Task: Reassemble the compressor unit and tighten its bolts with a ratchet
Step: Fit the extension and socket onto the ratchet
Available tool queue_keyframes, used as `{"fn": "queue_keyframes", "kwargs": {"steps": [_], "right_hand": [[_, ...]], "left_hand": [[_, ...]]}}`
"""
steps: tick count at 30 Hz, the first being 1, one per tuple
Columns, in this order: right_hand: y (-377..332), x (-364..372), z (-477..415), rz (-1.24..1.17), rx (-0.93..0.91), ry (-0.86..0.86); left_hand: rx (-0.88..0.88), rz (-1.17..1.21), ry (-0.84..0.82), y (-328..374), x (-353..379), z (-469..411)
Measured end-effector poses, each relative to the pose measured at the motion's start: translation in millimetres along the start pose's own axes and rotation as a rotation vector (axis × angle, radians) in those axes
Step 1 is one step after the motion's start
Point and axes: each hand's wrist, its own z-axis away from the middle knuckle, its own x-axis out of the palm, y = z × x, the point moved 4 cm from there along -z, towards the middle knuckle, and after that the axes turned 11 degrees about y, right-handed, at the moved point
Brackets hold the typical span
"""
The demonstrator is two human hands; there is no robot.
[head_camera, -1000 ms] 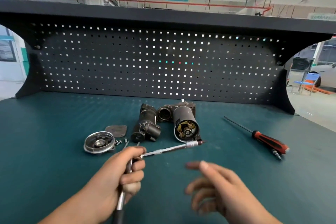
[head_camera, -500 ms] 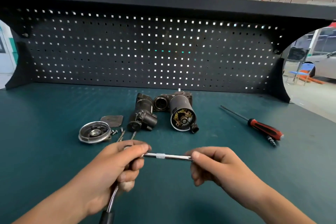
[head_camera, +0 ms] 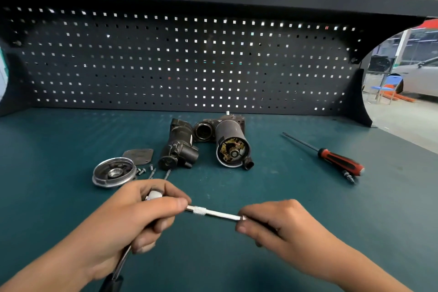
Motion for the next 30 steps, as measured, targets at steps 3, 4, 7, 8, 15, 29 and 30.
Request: {"fn": "queue_keyframes", "kwargs": {"steps": [3, 4, 7, 8, 15, 29, 30], "right_hand": [[-2.0, -4.4, -1.1, 0.050, -0.067, 0.081], [-1.5, -5.3, -0.7, -0.032, -0.026, 0.063], [-1.0, -7.7, 3.0, -0.424, 0.193, -0.087], [-0.9, -7.8, 4.7, -0.507, 0.255, -0.131], [-3.0, 8.0, 6.6, -0.630, 0.357, -0.199], [5.2, 23.1, 5.6, -0.854, 0.595, -0.247], [6.2, 25.1, 5.9, -0.856, 0.634, -0.274]], "left_hand": [[0.088, -0.002, -0.015, 5.7, -1.5, 1.4], [0.122, -0.004, -0.024, 8.2, -2.4, 2.7], [0.193, -0.027, -0.091, 13.1, -2.5, 6.8], [0.197, -0.035, -0.116, 13.0, -1.9, 7.8], [0.102, 0.015, -0.153, 1.0, -2.7, 1.1], [-0.268, 0.600, -0.872, -11.0, 19.2, 14.0], [-0.283, 0.600, -0.859, -10.5, 16.8, 13.5]]}}
